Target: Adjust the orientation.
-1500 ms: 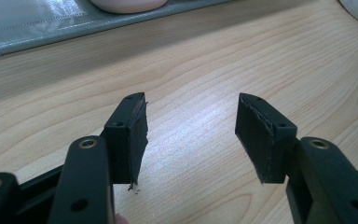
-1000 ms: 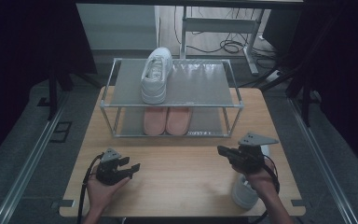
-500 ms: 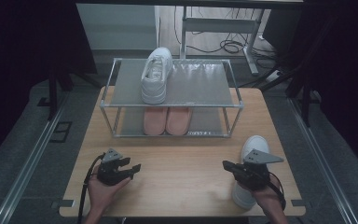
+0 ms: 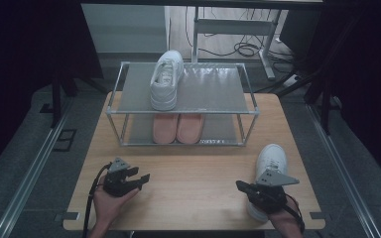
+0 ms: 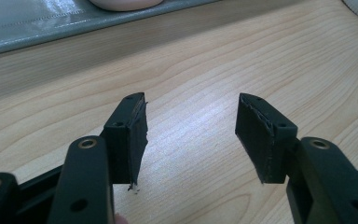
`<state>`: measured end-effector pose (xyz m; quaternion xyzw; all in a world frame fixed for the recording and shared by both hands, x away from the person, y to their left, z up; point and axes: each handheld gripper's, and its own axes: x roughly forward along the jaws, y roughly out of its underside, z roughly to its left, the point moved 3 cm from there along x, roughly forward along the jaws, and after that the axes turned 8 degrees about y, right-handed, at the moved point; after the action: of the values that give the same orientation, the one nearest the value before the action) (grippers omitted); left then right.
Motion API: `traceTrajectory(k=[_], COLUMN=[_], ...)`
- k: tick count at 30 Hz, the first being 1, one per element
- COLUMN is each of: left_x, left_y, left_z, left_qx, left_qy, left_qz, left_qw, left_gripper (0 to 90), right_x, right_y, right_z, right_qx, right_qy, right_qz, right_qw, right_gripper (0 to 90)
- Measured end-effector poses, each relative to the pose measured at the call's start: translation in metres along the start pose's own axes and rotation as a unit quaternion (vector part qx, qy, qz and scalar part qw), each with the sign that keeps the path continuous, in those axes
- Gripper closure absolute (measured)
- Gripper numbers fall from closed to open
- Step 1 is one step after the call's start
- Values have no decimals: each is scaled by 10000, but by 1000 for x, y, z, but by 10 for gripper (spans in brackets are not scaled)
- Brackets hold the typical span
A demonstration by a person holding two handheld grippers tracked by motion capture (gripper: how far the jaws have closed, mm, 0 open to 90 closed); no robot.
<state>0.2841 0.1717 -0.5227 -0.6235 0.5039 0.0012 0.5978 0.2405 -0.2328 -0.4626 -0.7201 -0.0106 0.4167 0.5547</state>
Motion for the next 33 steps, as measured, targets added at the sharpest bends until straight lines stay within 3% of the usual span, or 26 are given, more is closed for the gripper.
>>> traceTrajectory(k=[5, 11, 16, 21, 33], left_x=[1, 0, 1, 1, -1], left_y=[0, 0, 0, 0, 0], left_z=[0, 0, -1, 0, 1], left_qx=[14, 10, 16, 8, -12], left_qy=[-2, 2, 6, -4, -14], left_qz=[27, 7, 21, 21, -23], left_qw=[10000, 10000, 10000, 10000, 10000], left_gripper=[440, 440, 440, 440, 440], right_x=[-1, -7, -10, -12, -25], right_y=[13, 26, 34, 43, 55], right_z=[2, 7, 8, 7, -1], right_qx=[-14, -189, -205, -370, -348], right_qy=[70, 412, 489, 723, 738], right_qz=[115, 261, 369, 556, 650], right_qw=[9999, 9986, 9979, 9951, 9945], right_gripper=[893, 894, 893, 894, 894])
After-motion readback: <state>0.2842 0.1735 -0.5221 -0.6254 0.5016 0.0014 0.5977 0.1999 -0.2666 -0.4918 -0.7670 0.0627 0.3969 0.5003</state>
